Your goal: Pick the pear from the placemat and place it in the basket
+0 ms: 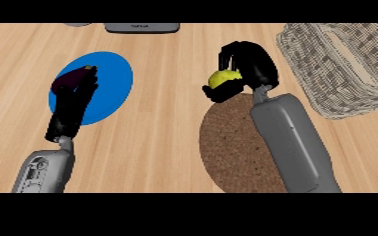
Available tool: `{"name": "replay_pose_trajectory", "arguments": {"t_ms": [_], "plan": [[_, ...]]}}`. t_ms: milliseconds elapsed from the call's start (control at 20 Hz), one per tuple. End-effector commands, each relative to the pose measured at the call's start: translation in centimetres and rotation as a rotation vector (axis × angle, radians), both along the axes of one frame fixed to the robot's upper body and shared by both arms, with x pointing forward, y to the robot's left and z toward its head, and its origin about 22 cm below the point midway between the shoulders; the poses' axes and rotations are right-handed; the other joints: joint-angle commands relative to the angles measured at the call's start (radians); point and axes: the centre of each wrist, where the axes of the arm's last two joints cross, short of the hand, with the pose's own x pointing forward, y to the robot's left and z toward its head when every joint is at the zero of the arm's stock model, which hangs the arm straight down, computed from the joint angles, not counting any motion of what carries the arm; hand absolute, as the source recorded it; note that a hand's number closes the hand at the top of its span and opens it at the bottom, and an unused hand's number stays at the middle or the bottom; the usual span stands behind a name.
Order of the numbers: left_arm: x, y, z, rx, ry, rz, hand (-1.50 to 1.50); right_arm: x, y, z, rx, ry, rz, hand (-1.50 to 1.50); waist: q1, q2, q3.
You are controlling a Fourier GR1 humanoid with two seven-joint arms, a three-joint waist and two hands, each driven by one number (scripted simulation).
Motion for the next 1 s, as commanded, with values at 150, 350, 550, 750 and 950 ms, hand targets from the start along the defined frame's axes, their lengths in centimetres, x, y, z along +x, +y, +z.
{"name": "replay_pose_trajectory", "arguments": {"t_ms": [150, 350, 550, 750, 950], "plan": [[-0.8, 1.0, 0.1, 0.008, -0.001, 0.017, 0.00, -2.7, -1.0, 9.5, 0.264, -0.166, -0.060, 1.50, -0.019, -0.007, -0.001], [-0.7, 0.2, 1.1, -0.003, -0.003, -0.006, 0.00, -2.1, -2.2, 16.5, 0.244, -0.223, -0.110, 1.50, -0.002, -0.001, -0.001], [-0.5, 0.7, -1.1, -0.008, -0.013, -0.019, 0.00, -1.9, -3.4, 19.7, 0.277, -0.232, -0.168, 1.50, -0.002, 0.003, -0.001], [1.4, 0.4, 0.8, 0.003, -0.005, -0.004, 0.00, -1.3, -4.6, 23.5, 0.250, -0.246, -0.219, 1.50, -0.002, 0.005, -0.001], [-0.8, 0.7, -0.7, 0.006, 0.013, -0.009, 0.00, 0.5, -6.4, 25.8, 0.212, -0.253, -0.325, 1.50, 0.011, 0.007, -0.001]]}}
